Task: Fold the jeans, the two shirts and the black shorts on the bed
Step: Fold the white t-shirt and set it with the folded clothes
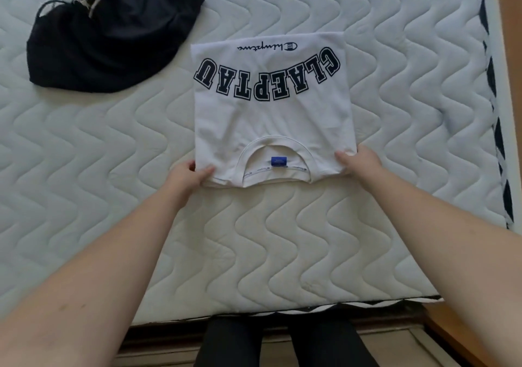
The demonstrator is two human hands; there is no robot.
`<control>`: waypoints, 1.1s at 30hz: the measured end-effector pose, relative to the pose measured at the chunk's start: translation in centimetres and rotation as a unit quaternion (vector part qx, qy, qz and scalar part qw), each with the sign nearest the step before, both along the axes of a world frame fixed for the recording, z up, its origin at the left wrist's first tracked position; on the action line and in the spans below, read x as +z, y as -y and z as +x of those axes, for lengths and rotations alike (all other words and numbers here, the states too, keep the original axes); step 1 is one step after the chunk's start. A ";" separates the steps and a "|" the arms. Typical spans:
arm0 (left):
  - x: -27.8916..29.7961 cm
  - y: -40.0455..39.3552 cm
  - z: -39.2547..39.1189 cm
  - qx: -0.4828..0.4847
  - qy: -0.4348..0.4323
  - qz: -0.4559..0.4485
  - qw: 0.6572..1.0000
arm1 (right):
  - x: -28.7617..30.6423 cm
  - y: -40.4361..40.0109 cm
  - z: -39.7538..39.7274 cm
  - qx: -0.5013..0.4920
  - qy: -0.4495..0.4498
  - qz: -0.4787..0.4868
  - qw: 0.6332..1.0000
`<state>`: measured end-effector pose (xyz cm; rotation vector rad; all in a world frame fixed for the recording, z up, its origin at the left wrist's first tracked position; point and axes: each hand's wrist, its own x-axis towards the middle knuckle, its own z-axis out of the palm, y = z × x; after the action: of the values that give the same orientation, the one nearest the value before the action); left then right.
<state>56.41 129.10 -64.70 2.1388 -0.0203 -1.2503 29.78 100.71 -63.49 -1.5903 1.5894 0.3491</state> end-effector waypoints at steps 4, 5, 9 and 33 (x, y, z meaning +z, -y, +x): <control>0.7 0.4 -0.6 0.149 -0.092 -0.088 0.981 | -0.2 0.0 -1.5 -0.061 0.087 -0.003 0.994; 0.7 0.3 -1.0 0.170 -0.087 -0.076 0.979 | -0.1 -0.4 -1.9 -0.089 0.112 0.012 0.990; 0.0 0.3 -2.8 0.249 -0.047 -0.051 0.966 | -0.5 -2.1 -2.5 -0.097 0.106 0.009 0.990; -0.2 -0.8 -7.0 0.355 -0.073 -0.129 0.923 | 0.2 -6.0 -5.3 -0.098 0.103 -0.023 0.990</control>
<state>49.37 129.86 -64.90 1.5893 0.5736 -0.8973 24.43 106.74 -63.31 -1.4398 1.5851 0.0419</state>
